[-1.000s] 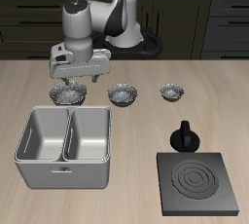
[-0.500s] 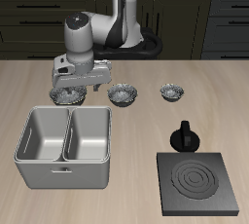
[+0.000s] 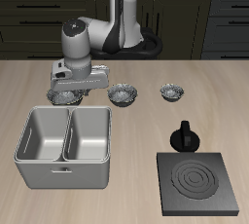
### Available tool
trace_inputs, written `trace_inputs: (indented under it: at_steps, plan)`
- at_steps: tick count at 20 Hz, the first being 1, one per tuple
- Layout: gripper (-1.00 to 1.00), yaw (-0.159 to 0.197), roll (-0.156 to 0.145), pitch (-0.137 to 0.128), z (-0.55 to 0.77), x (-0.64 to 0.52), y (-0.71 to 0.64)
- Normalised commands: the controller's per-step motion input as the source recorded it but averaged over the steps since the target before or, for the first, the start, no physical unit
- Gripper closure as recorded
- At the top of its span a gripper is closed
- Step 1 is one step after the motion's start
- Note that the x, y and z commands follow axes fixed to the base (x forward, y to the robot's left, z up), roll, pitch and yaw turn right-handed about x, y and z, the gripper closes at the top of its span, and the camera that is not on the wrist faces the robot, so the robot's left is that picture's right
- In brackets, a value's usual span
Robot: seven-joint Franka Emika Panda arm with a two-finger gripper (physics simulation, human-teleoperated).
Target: Place the largest bowl in the left side of the drainer and the medium bowl in the right side
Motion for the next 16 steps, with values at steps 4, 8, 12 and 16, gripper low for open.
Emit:
trace_inputs:
  at_steps: [4,8,12,16]
  plan:
    - [1.00,-0.014,0.010,-0.010,0.08,-0.01,0.04]
    - [1.00,0.021,0.025,-0.063,0.47,-0.04,0.19]
    - [1.00,0.021,0.019,-0.089,0.64,-0.04,0.18]
    - [1.00,-0.040,0.004,-0.115,0.86,0.05,0.27]
